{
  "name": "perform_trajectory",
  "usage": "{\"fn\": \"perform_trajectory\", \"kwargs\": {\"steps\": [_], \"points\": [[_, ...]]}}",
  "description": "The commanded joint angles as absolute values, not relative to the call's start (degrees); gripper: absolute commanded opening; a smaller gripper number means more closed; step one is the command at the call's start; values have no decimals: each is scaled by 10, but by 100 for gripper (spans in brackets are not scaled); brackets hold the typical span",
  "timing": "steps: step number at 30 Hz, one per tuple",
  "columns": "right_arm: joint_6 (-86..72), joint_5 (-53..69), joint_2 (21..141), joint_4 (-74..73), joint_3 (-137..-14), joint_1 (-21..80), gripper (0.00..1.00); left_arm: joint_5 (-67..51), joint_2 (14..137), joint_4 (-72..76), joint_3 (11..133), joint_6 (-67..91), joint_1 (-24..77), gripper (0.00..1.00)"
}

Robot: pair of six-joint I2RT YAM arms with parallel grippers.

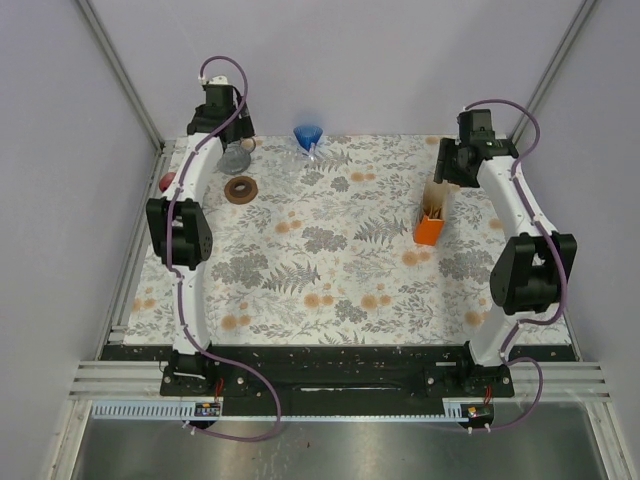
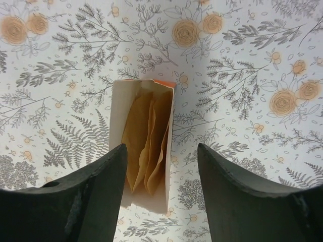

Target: Place the coffee filter in the dripper

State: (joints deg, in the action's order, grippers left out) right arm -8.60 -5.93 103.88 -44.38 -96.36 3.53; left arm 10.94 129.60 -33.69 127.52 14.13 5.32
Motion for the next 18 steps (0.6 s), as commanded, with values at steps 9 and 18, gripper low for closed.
{"fn": "perform_trajectory", "kwargs": {"steps": [9, 18], "points": [[-65, -55, 960, -450, -954, 40, 67, 214, 1370, -283, 1349, 290, 18, 75], [-66, -44, 953, -448, -955, 39, 67, 164, 1408, -270, 1362, 299, 4, 73]]}}
